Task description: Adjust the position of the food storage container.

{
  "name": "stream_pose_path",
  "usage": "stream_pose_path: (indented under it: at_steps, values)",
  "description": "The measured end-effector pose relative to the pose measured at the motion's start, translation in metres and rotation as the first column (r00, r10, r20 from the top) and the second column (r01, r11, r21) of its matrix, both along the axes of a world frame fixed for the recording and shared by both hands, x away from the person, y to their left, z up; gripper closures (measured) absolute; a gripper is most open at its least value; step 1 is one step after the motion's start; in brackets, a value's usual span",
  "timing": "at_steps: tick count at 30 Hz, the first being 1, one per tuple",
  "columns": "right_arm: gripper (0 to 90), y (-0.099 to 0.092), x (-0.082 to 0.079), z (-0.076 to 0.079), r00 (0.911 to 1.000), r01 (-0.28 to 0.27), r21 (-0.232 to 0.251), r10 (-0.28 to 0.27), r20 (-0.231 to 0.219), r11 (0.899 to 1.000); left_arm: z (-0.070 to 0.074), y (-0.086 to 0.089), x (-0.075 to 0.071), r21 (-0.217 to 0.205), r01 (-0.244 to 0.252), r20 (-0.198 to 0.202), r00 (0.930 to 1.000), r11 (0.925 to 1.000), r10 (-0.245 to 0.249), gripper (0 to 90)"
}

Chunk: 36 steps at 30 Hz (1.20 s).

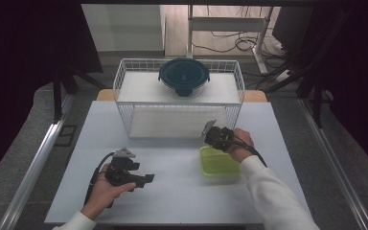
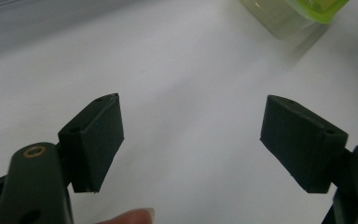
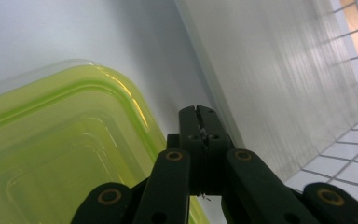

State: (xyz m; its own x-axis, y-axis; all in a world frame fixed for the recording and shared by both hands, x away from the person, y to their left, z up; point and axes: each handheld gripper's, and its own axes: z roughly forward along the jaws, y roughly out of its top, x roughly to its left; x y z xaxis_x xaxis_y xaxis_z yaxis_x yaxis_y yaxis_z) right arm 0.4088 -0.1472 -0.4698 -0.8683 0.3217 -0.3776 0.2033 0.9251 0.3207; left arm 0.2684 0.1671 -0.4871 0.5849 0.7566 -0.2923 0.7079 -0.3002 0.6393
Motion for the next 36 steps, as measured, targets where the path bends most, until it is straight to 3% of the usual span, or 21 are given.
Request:
stream_pose_path:
  at_steps: [6, 8, 9, 10, 13, 16, 18, 19, 20, 21, 22, 24, 25, 27, 29, 30, 31, 36]
  values:
    - [88.8, 0.001, -0.005, 0.001, 1.0, -0.007, 0.002, 0.007, 0.003, 1.0, 0.0, 0.001, 0.0, -0.001, -0.006, 0.0, 1.0, 1.0, 0.006, 21.1]
    - [88.8, -0.001, -0.005, 0.006, 0.9998, 0.012, 0.033, -0.012, 0.018, 0.999, 0.0, 0.001, 0.0, -0.001, -0.011, 0.004, 0.9999, 0.9999, 0.011, 21.2]
    - [88.8, -0.007, -0.006, 0.014, 0.9987, 0.039, 0.083, -0.041, 0.03, 0.996, 0.001, 0.003, 0.0, -0.007, -0.018, 0.008, 0.9998, 0.9998, 0.018, 21.3]
    - [88.8, -0.007, -0.006, 0.014, 0.9987, 0.039, 0.083, -0.041, 0.03, 0.996, 0.001, 0.003, 0.0, -0.007, -0.018, 0.008, 0.9998, 0.9998, 0.018, 21.3]
    - [88.8, -0.023, -0.014, 0.029, 0.9941, 0.094, 0.165, -0.102, 0.039, 0.982, 0.001, 0.007, 0.001, -0.012, -0.041, 0.01, 0.9991, 0.9991, 0.042, 21.4]
    - [88.8, -0.034, -0.019, 0.035, 0.99, 0.124, 0.19, -0.134, 0.044, 0.974, 0.0, 0.007, 0.002, -0.006, -0.045, 0.011, 0.9989, 0.999, 0.045, 21.4]
    - [88.8, -0.047, -0.023, 0.04, 0.9833, 0.165, 0.23, -0.178, 0.037, 0.959, -0.001, 0.007, 0.002, 0.002, -0.048, 0.011, 0.9988, 0.9988, 0.048, 21.3]
    - [88.7, -0.061, -0.027, 0.043, 0.9752, 0.205, 0.264, -0.22, 0.027, 0.942, -0.001, 0.007, 0.002, 0.004, -0.049, 0.012, 0.9987, 0.9988, 0.048, 21.3]
    - [88.7, -0.061, -0.027, 0.043, 0.9752, 0.205, 0.264, -0.22, 0.027, 0.942, -0.001, 0.007, 0.002, 0.005, -0.051, 0.015, 0.9986, 0.9987, 0.051, 21.3]
    - [88.7, -0.075, -0.033, 0.045, 0.9663, 0.241, 0.283, -0.257, 0.02, 0.929, -0.001, 0.007, 0.002, 0.007, -0.054, 0.018, 0.9984, 0.9985, 0.054, 21.4]
    - [88.7, -0.075, -0.033, 0.045, 0.9663, 0.241, 0.283, -0.257, 0.02, 0.929, -0.001, 0.007, 0.002, 0.009, -0.056, 0.02, 0.9982, 0.9984, 0.056, 21.4]
    - [88.7, -0.088, -0.038, 0.045, 0.9584, 0.269, 0.311, -0.285, 0.006, 0.911, -0.002, 0.008, 0.002, 0.007, -0.062, 0.023, 0.9978, 0.9981, 0.062, 21.4]
    - [88.7, -0.1, -0.04, 0.042, 0.9504, 0.297, 0.323, -0.311, -0.009, 0.899, -0.002, 0.008, 0.003, 0.008, -0.066, 0.025, 0.9975, 0.9978, 0.065, 21.5]
    - [88.7, -0.104, -0.041, 0.041, 0.9463, 0.31, 0.317, -0.323, -0.013, 0.896, -0.002, 0.008, 0.003, 0.01, -0.067, 0.027, 0.9974, 0.9977, 0.066, 21.5]
    - [88.7, -0.115, -0.041, 0.039, 0.937, 0.338, 0.328, -0.348, -0.028, 0.882, -0.002, 0.008, 0.003, 0.009, -0.071, 0.029, 0.9971, 0.9975, 0.07, 21.5]
    - [88.7, -0.124, -0.04, 0.036, 0.927, 0.366, 0.336, -0.372, -0.048, 0.868, -0.002, 0.008, 0.003, 0.009, -0.073, 0.028, 0.9969, 0.9973, 0.073, 21.5]
    - [88.7, -0.124, -0.04, 0.036, 0.927, 0.366, 0.336, -0.372, -0.048, 0.868, -0.002, 0.008, 0.003, 0.012, -0.073, 0.029, 0.9969, 0.9972, 0.073, 21.5]
    - [88.7, -0.139, -0.039, 0.025, 0.9027, 0.427, 0.333, -0.418, -0.102, 0.841, -0.004, 0.009, 0.003, 0.018, -0.074, 0.032, 0.9968, 0.9971, 0.074, 21.5]
